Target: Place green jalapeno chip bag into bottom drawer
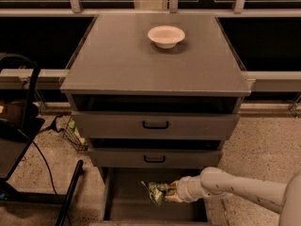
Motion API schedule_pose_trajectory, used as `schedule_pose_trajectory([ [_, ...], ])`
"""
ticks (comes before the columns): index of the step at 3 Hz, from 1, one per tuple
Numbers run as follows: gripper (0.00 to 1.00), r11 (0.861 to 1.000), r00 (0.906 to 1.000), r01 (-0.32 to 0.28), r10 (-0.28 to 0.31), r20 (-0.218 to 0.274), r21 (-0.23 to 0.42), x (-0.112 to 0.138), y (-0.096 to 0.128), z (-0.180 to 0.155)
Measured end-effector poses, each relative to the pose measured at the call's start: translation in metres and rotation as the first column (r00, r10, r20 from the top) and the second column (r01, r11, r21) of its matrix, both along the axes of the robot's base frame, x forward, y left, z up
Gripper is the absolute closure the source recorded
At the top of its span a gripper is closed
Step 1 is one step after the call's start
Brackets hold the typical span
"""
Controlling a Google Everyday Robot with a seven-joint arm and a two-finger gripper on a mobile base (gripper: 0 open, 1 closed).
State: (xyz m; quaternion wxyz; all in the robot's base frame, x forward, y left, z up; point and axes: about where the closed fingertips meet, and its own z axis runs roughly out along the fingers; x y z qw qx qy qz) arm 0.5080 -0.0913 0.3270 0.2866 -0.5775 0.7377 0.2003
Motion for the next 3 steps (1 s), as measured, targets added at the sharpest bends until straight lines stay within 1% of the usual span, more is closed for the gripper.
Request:
schedule_pose_trajectory([
  [1, 1.00, 0.999, 0.9997, 0.016, -0.015, -0.020, 0.031, 0.004, 0.000, -0.028],
  [2, 1.00, 0.998, 0.9992, 0.032, -0.031, -0.026, 0.062, 0.014, 0.006, -0.071],
  [3, 1.00, 0.996, 0.9994, 0.032, -0.030, -0.013, 0.087, 0.026, 0.017, -0.102],
])
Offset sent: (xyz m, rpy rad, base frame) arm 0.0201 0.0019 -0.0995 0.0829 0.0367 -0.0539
